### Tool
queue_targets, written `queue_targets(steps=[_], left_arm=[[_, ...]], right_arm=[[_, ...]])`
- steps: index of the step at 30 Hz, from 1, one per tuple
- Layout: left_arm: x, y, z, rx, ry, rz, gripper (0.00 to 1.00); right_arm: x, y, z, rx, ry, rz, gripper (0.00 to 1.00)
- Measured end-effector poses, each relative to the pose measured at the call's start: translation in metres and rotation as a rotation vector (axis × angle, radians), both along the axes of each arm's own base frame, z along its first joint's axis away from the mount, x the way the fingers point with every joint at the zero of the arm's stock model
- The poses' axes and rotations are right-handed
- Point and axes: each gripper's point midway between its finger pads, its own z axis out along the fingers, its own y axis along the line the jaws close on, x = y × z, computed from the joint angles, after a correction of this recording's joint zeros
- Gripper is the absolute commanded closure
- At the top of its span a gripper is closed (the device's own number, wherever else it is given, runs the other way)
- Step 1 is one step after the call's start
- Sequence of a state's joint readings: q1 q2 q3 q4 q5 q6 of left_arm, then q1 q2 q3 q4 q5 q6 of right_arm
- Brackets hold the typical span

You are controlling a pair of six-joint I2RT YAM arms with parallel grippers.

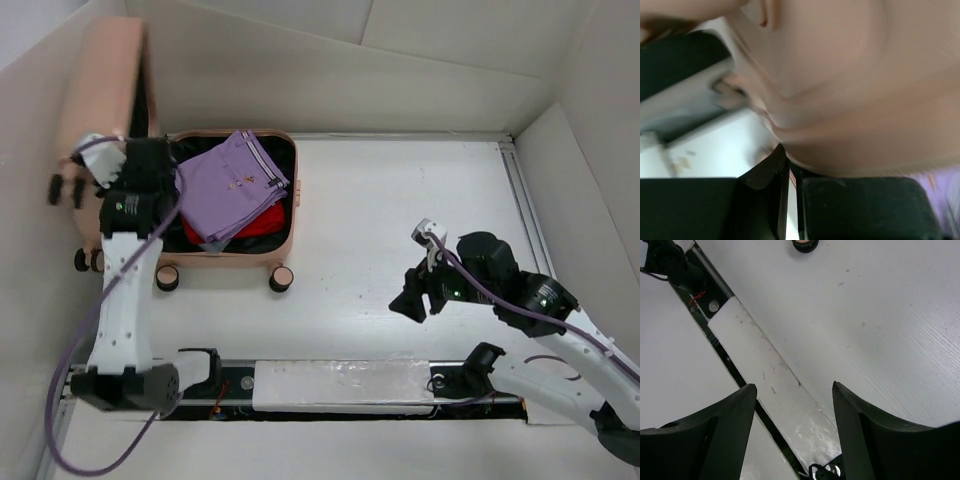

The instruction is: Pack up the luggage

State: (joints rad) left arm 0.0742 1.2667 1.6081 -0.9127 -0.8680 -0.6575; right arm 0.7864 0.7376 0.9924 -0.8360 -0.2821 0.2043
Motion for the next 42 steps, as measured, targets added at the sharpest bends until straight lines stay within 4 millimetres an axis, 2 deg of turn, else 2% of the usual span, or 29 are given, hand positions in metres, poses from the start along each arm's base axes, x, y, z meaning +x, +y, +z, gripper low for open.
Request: queue_targets(steps=[1, 4, 5, 6, 7, 9, 12, 14, 17, 20, 23, 25, 27, 29, 31, 32, 33, 35, 36, 37, 40, 42], left_arm=[[0.002, -0.023, -0.004, -0.014, -0.008, -0.093, 1.0], [-0.002, -0.092, -0.023, -0.139, -0.045, -0.432, 0.57], [-0.006, -0.109, -0.03, -0.182, -0.036, -0.537, 0.47], [-0.01, -0.123, -0.036, -0.214, -0.018, -0.628, 0.29], [-0.013, -0.137, -0.038, -0.247, -0.012, -0.712, 0.24], [-0.018, -0.168, -0.038, -0.324, -0.012, -0.888, 0.16], [-0.027, -0.22, -0.036, -0.47, 0.004, -1.171, 0.2], [-0.037, -0.258, -0.031, -0.609, 0.0, -1.37, 0.22], [-0.048, -0.301, -0.015, -0.806, -0.035, -1.591, 0.16], [-0.052, -0.327, 0.03, -0.93, -0.186, -1.759, 0.15], [-0.052, -0.337, 0.097, -0.863, -0.393, -1.932, 0.13], [-0.052, -0.34, 0.148, -0.756, -0.529, -2.038, 0.13], [-0.049, -0.342, 0.188, -0.676, -0.642, -2.114, 0.13], [-0.044, -0.345, 0.213, -0.654, -0.723, -2.161, 0.16], [-0.031, -0.342, 0.228, -0.641, -0.766, -2.155, 0.16], [-0.017, -0.337, 0.238, -0.636, -0.789, -2.106, 0.16], [0.011, -0.324, 0.244, -0.639, -0.808, -1.993, 0.18], [0.053, -0.292, 0.24, -0.644, -0.814, -1.804, 0.28], [0.078, -0.266, 0.231, -0.648, -0.811, -1.675, 0.31], [0.102, -0.232, 0.217, -0.654, -0.802, -1.522, 0.35], [0.159, -0.123, 0.158, -0.658, -0.746, -1.084, 0.46], [0.183, -0.063, 0.111, -0.653, -0.679, -0.849, 0.46]], right_arm=[[0.0, 0.001, 0.0, 0.0, 0.005, 0.003, 0.32], [0.002, 0.007, -0.003, 0.0, 0.027, 0.015, 0.32], [0.003, 0.01, -0.004, 0.001, 0.033, 0.021, 0.32], [0.004, 0.014, -0.005, 0.002, 0.041, 0.023, 0.32], [0.007, 0.017, -0.007, -0.001, 0.053, 0.024, 0.32], [0.011, 0.023, -0.012, -0.01, 0.075, 0.023, 0.32], [0.019, 0.03, -0.017, -0.032, 0.102, 0.009, 0.33], [0.029, 0.035, -0.011, -0.032, 0.092, -0.011, 0.33], [0.042, 0.042, 0.009, -0.014, 0.057, -0.04, 0.33], [0.053, 0.046, 0.03, 0.022, 0.009, -0.065, 0.33], [0.058, 0.046, 0.04, 0.037, -0.013, -0.088, 0.33], [0.06, 0.046, 0.044, 0.039, -0.02, -0.098, 0.33], [0.063, 0.045, 0.046, 0.037, -0.029, -0.113, 0.33], [0.066, 0.044, 0.048, 0.035, -0.039, -0.129, 0.33], [0.068, 0.042, 0.05, 0.035, -0.048, -0.145, 0.36], [0.069, 0.041, 0.051, 0.036, -0.052, -0.15, 0.42], [0.068, 0.04, 0.052, 0.039, -0.055, -0.152, 0.56], [0.067, 0.039, 0.055, 0.047, -0.057, -0.153, 0.8], [0.066, 0.038, 0.056, 0.05, -0.06, -0.153, 0.87], [0.066, 0.038, 0.057, 0.054, -0.059, -0.154, 0.97], [0.066, 0.038, 0.058, 0.057, -0.059, -0.157, 1.0], [0.068, 0.039, 0.055, 0.048, -0.056, -0.163, 1.0]])
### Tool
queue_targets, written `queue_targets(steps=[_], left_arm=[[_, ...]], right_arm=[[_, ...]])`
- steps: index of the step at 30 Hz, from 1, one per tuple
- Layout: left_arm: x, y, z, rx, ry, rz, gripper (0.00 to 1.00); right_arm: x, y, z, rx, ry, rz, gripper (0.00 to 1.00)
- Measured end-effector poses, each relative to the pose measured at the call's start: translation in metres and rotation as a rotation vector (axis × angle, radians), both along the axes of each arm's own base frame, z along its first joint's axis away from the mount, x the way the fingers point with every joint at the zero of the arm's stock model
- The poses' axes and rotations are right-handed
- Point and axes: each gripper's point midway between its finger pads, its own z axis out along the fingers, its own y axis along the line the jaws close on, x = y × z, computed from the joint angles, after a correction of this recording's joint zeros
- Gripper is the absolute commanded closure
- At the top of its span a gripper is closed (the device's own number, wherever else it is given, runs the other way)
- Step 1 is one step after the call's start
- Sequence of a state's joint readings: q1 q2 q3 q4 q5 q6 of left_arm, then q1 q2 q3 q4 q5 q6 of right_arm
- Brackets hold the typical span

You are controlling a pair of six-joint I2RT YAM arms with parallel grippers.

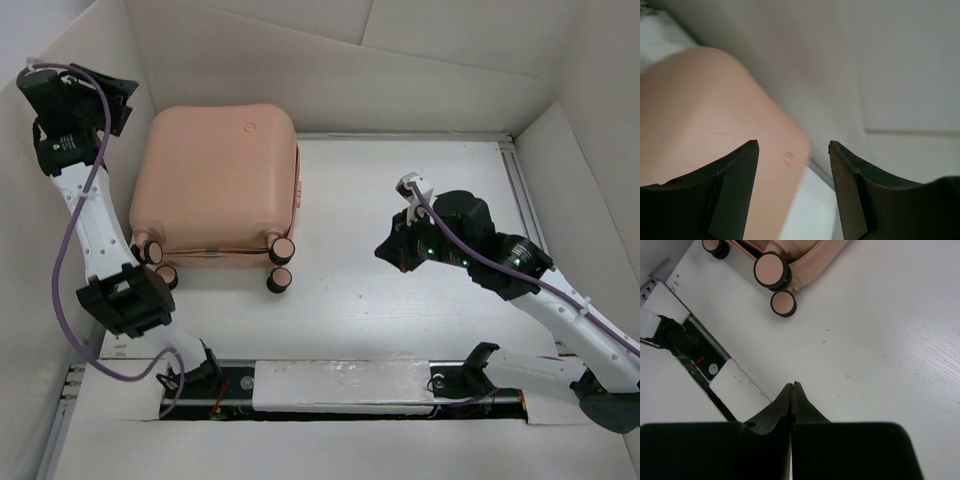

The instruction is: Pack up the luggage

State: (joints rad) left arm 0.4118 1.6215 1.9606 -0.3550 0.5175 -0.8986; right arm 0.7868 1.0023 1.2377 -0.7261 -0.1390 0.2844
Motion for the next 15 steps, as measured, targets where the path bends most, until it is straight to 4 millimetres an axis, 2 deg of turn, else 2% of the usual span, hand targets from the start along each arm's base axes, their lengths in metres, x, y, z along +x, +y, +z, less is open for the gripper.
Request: queue_targets(steps=[3, 7, 8, 9, 12, 15], left_arm=[[0.028, 0.053, -0.06, 0.014, 0.18, 0.168, 0.47], [0.062, 0.094, -0.115, 0.061, 0.325, 0.289, 0.49], [0.068, 0.101, -0.126, 0.071, 0.35, 0.308, 0.49], [0.072, 0.106, -0.14, 0.077, 0.381, 0.323, 0.5], [0.08, 0.122, -0.176, 0.098, 0.462, 0.364, 0.51], [0.087, 0.131, -0.212, 0.104, 0.533, 0.375, 0.57]], right_arm=[[0.01, 0.007, -0.004, -0.023, 0.015, -0.01, 0.95], [0.041, 0.03, -0.003, -0.044, 0.023, -0.049, 0.73], [0.052, 0.038, -0.003, -0.045, 0.02, -0.059, 0.68], [0.064, 0.046, -0.004, -0.045, 0.02, -0.074, 0.59], [0.106, 0.071, -0.008, -0.037, 0.021, -0.113, 0.48], [0.155, 0.091, -0.019, -0.024, 0.036, -0.17, 0.45]])
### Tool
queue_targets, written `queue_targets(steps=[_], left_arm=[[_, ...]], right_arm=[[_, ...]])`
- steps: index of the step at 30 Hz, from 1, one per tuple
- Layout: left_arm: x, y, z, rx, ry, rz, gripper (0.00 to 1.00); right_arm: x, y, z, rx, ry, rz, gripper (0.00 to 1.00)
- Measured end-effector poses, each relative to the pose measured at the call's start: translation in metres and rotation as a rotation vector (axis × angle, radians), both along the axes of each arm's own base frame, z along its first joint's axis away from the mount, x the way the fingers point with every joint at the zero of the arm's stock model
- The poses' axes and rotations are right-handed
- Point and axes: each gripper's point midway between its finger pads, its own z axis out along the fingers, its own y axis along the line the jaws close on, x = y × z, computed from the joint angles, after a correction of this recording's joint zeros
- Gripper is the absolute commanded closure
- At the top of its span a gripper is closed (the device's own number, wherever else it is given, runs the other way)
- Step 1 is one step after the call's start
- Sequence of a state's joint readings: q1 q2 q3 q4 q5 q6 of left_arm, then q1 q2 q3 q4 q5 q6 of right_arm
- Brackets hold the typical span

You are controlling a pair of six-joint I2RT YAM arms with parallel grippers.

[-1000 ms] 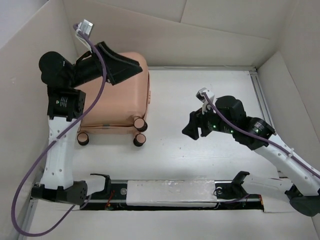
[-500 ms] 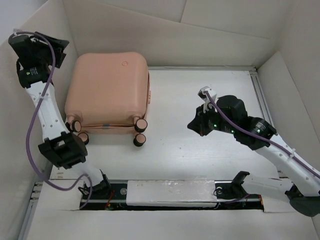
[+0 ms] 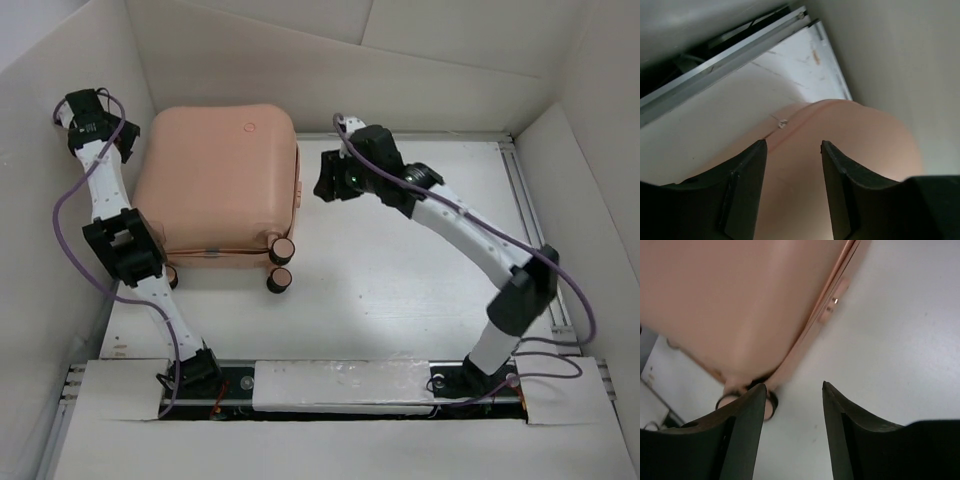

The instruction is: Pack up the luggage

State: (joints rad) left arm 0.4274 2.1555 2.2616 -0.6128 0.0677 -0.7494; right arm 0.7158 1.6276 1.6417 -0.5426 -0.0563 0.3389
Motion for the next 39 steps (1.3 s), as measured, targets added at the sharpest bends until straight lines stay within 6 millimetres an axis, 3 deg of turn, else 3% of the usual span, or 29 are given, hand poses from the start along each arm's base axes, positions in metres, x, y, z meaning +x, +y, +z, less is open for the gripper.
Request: queue_targets(steps=[3, 5, 6, 7, 9, 11, 14, 17, 21, 24, 26, 28, 30, 32, 34, 35, 37, 39], left_arm=[[0.004, 0.0, -0.038, -0.031, 0.062, -0.011, 0.61], [0.003, -0.005, -0.066, -0.05, 0.102, -0.017, 0.61], [0.003, -0.004, -0.078, -0.053, 0.109, -0.011, 0.63], [0.001, -0.001, -0.087, -0.055, 0.114, -0.008, 0.64], [-0.003, -0.001, -0.108, -0.052, 0.115, -0.002, 0.66], [-0.018, -0.009, -0.128, -0.056, 0.136, -0.011, 0.68], [-0.048, -0.037, -0.161, -0.091, 0.184, -0.048, 0.69], [-0.061, -0.063, -0.156, -0.042, 0.149, -0.107, 0.69], [-0.11, -0.106, -0.16, 0.01, 0.195, -0.199, 0.69], [-0.15, -0.147, -0.162, 0.042, 0.225, -0.29, 0.69], [-0.175, -0.177, -0.162, 0.07, 0.231, -0.344, 0.69], [-0.202, -0.209, -0.165, 0.087, 0.237, -0.41, 0.69], [-0.232, -0.246, -0.166, 0.086, 0.247, -0.505, 0.63], [-0.268, -0.281, -0.167, 0.073, 0.275, -0.627, 0.57], [-0.312, -0.319, -0.164, 0.001, 0.33, -0.78, 0.42], [-0.327, -0.327, -0.158, -0.009, 0.344, -0.829, 0.37], [-0.337, -0.325, -0.128, 0.005, 0.325, -0.83, 0.22], [-0.321, -0.314, -0.07, 0.058, 0.191, -0.768, 0.14]], right_arm=[[0.058, 0.013, -0.021, 0.021, 0.023, -0.074, 0.45], [0.089, 0.017, -0.046, 0.026, 0.058, -0.12, 0.45], [0.104, 0.017, -0.063, 0.028, 0.088, -0.149, 0.5], [0.113, 0.017, -0.075, 0.03, 0.11, -0.167, 0.58], [0.13, 0.016, -0.106, 0.033, 0.171, -0.213, 0.6], [0.139, 0.013, -0.136, 0.027, 0.234, -0.252, 0.6], [0.146, 0.013, -0.171, 0.01, 0.299, -0.277, 0.57], [0.145, -0.005, -0.191, -0.046, 0.349, -0.316, 0.57], [0.13, -0.045, -0.205, -0.113, 0.368, -0.372, 0.57], [0.121, -0.077, -0.192, -0.147, 0.335, -0.406, 0.59], [0.129, -0.094, -0.174, -0.167, 0.283, -0.418, 0.62], [0.149, -0.11, -0.158, -0.184, 0.238, -0.427, 0.63], [0.195, -0.109, -0.125, -0.113, 0.176, -0.414, 0.65], [0.238, -0.074, -0.08, 0.043, 0.086, -0.319, 0.66], [0.254, -0.026, -0.031, 0.225, -0.001, -0.172, 0.69], [0.246, -0.004, -0.017, 0.294, -0.005, -0.093, 0.67], [0.214, 0.028, -0.006, 0.372, 0.06, 0.029, 0.63], [0.177, 0.041, -0.002, 0.385, 0.116, 0.093, 0.53]])
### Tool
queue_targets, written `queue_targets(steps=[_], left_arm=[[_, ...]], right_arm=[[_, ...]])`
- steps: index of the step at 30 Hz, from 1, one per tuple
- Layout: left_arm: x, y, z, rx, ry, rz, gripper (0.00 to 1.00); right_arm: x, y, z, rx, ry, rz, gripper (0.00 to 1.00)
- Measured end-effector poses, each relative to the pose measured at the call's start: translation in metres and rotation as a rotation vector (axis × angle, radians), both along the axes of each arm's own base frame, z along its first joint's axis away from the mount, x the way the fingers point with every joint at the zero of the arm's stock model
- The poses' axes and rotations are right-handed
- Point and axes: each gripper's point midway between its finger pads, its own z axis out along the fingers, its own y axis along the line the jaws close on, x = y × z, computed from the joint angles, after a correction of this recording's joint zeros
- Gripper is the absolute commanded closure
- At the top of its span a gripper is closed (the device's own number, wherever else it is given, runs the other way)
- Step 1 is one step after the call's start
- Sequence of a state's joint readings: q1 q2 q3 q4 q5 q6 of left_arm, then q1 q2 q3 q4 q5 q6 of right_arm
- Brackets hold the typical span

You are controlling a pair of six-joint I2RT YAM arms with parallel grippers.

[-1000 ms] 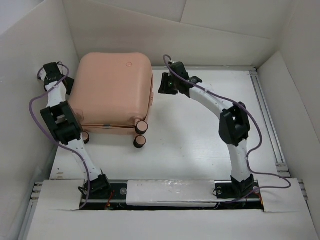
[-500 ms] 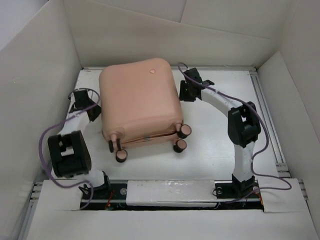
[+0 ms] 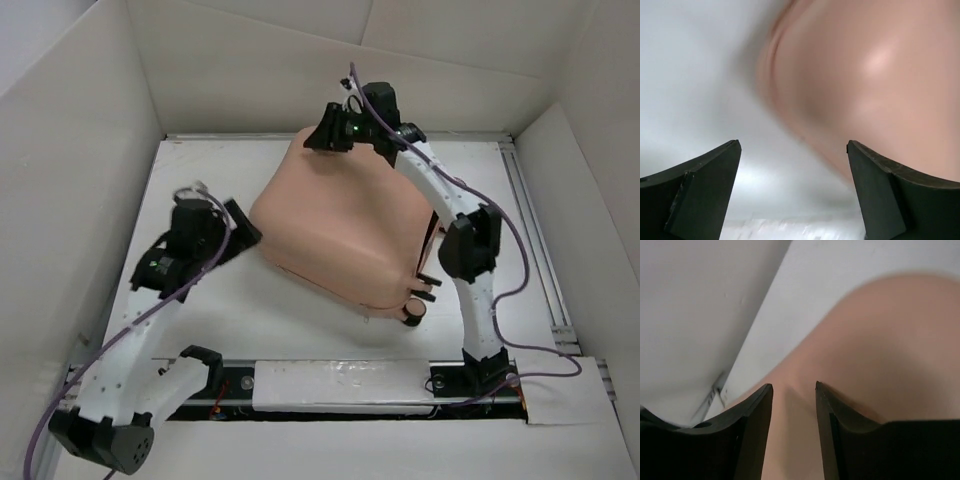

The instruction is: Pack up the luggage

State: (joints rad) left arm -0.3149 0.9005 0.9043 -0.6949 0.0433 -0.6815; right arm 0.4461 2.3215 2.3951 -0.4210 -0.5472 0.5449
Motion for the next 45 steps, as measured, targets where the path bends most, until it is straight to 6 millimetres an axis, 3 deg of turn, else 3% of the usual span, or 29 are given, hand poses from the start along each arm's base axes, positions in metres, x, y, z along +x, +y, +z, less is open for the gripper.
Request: queue_targets(steps=[3, 6, 7, 9, 10, 11, 13, 15, 17, 19, 22, 24, 26, 29, 33, 38, 41, 43, 45], left_arm=[[0.037, 0.014, 0.121, -0.034, -0.339, 0.099, 0.13], [0.064, 0.019, 0.203, -0.06, -0.562, 0.151, 0.13], [0.079, 0.019, 0.223, -0.063, -0.597, 0.162, 0.13], [0.12, 0.017, 0.246, -0.064, -0.637, 0.171, 0.17], [0.146, 0.016, 0.249, -0.07, -0.645, 0.168, 0.21], [0.174, 0.019, 0.239, -0.073, -0.626, 0.166, 0.31], [0.221, 0.029, 0.213, -0.092, -0.571, 0.157, 0.41], [0.27, 0.046, 0.151, -0.11, -0.442, 0.158, 0.5], [0.299, 0.059, 0.075, -0.13, -0.283, 0.163, 0.52], [0.307, 0.065, 0.004, -0.152, -0.122, 0.165, 0.57], [0.29, 0.053, -0.063, -0.192, 0.041, 0.136, 0.6], [0.268, 0.035, -0.086, -0.215, 0.114, 0.1, 0.62], [0.251, 0.016, -0.094, -0.236, 0.133, 0.053, 0.63], [0.213, -0.009, -0.097, -0.246, 0.135, -0.014, 0.64], [0.19, 0.002, -0.089, -0.219, 0.08, 0.005, 0.66], [0.14, 0.037, -0.093, -0.141, 0.057, 0.099, 0.69], [0.101, 0.048, -0.093, -0.092, 0.059, 0.127, 0.69], [0.071, 0.044, -0.094, -0.092, 0.079, 0.119, 0.69], [0.044, 0.034, -0.092, -0.116, 0.097, 0.095, 0.69]], right_arm=[[-0.055, -0.018, 0.016, -0.029, 0.02, 0.013, 0.4], [-0.091, -0.067, 0.069, -0.043, -0.103, -0.087, 0.4], [-0.105, -0.087, 0.095, -0.037, -0.162, -0.134, 0.45], [-0.133, -0.132, 0.141, -0.025, -0.29, -0.262, 0.66], [-0.148, -0.156, 0.157, -0.02, -0.334, -0.333, 0.89], [-0.158, -0.177, 0.164, -0.025, -0.361, -0.4, 0.96], [-0.182, -0.221, 0.164, -0.036, -0.374, -0.546, 1.0], [-0.192, -0.26, 0.139, -0.082, -0.33, -0.684, 0.98], [-0.192, -0.294, 0.088, -0.17, -0.217, -0.795, 0.93], [-0.191, -0.319, 0.024, -0.267, -0.057, -0.867, 0.87], [-0.198, -0.337, -0.064, -0.391, 0.181, -0.894, 0.71], [-0.205, -0.337, -0.106, -0.445, 0.301, -0.872, 0.67], [-0.203, -0.329, -0.128, -0.457, 0.367, -0.83, 0.63], [-0.181, -0.304, -0.148, -0.452, 0.413, -0.726, 0.64], [-0.148, -0.282, -0.175, -0.552, 0.468, -0.607, 0.65], [-0.083, -0.245, -0.18, -0.611, 0.419, -0.489, 0.67], [-0.028, -0.214, -0.171, -0.579, 0.337, -0.45, 0.64], [0.006, -0.193, -0.157, -0.519, 0.266, -0.436, 0.58], [0.03, -0.171, -0.128, -0.436, 0.199, -0.411, 0.49]])
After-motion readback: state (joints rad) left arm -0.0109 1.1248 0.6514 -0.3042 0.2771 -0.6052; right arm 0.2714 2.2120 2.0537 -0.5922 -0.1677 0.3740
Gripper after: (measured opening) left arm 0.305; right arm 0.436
